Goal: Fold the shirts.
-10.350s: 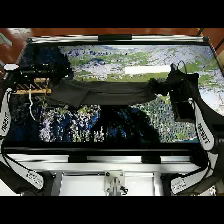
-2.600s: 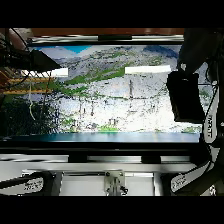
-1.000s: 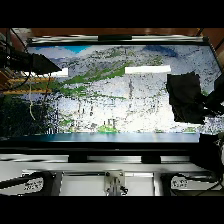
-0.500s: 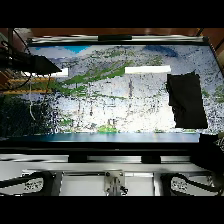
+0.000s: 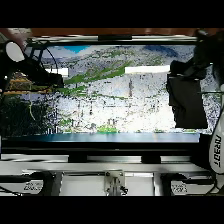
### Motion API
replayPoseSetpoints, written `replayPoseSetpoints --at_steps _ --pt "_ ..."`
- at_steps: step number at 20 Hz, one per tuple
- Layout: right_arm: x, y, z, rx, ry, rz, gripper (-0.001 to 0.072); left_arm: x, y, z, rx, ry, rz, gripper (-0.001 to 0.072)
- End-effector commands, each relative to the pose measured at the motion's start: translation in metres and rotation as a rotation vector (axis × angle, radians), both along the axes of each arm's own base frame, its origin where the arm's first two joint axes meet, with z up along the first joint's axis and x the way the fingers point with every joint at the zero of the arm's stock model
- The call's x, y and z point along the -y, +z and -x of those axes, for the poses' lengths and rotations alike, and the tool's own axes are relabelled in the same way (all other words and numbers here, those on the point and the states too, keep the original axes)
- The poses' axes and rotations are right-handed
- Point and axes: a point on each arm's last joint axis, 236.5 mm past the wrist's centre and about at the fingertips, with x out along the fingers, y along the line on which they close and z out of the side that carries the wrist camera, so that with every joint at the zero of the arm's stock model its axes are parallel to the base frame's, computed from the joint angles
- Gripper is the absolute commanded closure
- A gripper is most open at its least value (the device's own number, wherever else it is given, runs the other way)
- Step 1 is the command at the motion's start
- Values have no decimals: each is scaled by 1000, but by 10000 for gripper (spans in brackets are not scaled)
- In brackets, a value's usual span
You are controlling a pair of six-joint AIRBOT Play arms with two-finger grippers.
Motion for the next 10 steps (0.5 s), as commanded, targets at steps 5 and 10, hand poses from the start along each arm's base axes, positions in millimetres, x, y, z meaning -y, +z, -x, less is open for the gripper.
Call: replayPoseSetpoints --at_steps 5,10 --pt "-44 -23 13 -108 89 -68 114 -9 -12 7 -52 33 -84 52" --pt "-45 -23 13 -108 89 -69 115 -9 -12 7 -52 34 -84 52"
